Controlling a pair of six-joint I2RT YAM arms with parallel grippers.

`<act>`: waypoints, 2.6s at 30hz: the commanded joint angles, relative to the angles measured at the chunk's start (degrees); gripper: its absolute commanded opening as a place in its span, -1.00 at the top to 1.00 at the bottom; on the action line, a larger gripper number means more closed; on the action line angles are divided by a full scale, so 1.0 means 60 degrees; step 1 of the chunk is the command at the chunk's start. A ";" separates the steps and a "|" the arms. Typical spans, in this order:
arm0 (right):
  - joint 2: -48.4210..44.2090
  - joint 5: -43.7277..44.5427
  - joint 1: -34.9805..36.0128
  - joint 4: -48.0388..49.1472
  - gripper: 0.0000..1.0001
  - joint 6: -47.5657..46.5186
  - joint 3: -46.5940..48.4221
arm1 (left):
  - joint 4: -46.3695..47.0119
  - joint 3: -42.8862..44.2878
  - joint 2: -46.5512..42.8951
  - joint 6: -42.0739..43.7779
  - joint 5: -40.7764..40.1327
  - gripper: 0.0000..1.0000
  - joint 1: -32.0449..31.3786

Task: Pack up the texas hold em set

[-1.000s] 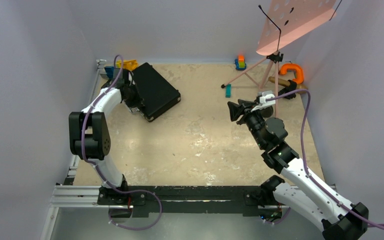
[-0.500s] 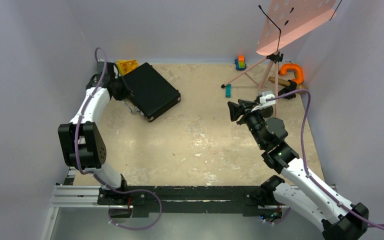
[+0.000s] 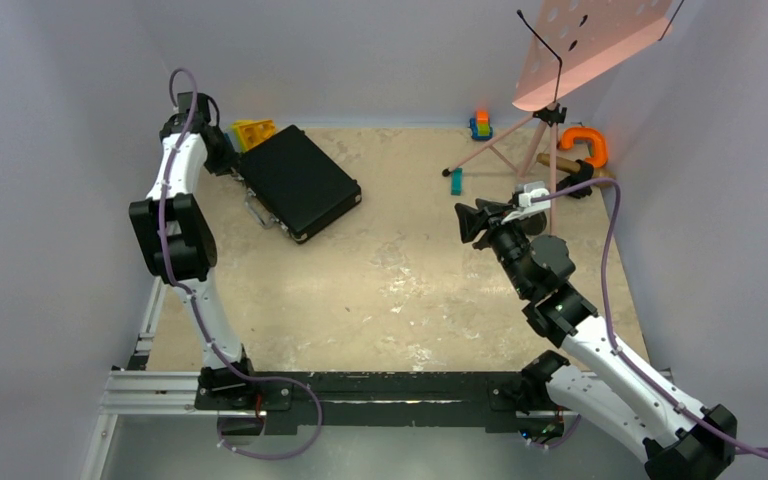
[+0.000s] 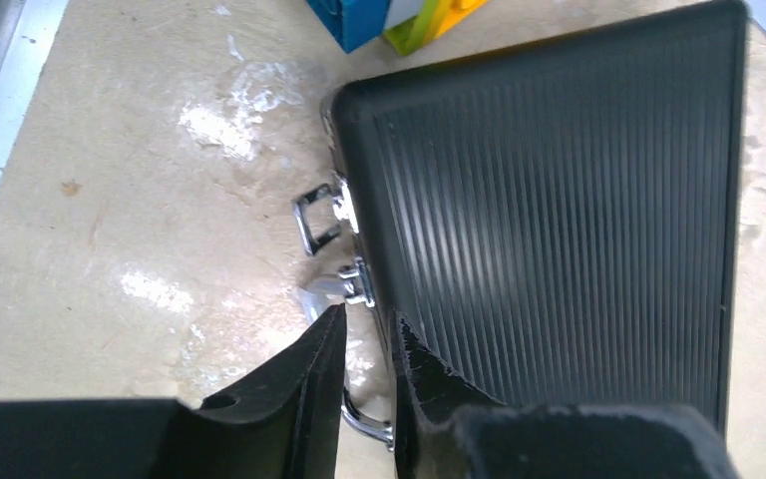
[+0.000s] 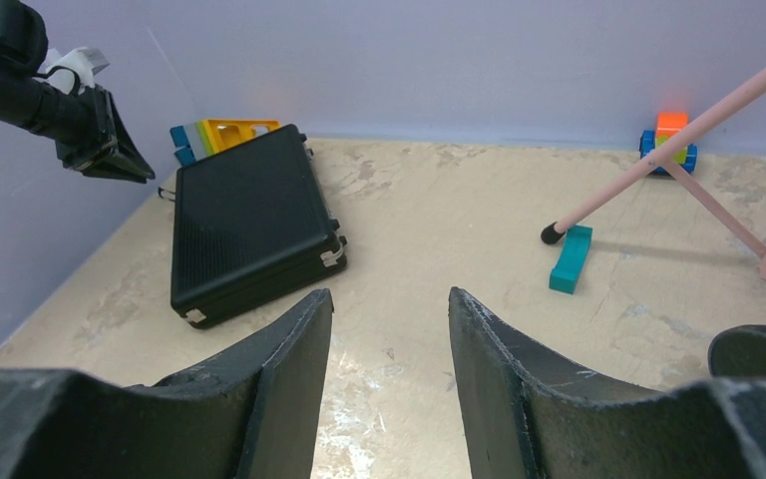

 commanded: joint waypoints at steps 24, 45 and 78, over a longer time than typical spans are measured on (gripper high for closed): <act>0.0138 0.0184 -0.0048 0.0513 -0.02 -0.0143 -0.0013 | -0.2621 0.3143 0.2889 0.1995 -0.0916 0.86 0.0454; -0.0004 0.0148 -0.0042 0.0483 -0.03 -0.0136 -0.0054 | -0.3491 0.3024 0.3259 0.3048 -0.1554 0.87 0.0535; -0.0170 0.0159 -0.0038 0.0440 -0.02 -0.0139 -0.0089 | -0.3380 0.2246 0.3024 0.3381 -0.1888 -0.26 0.0550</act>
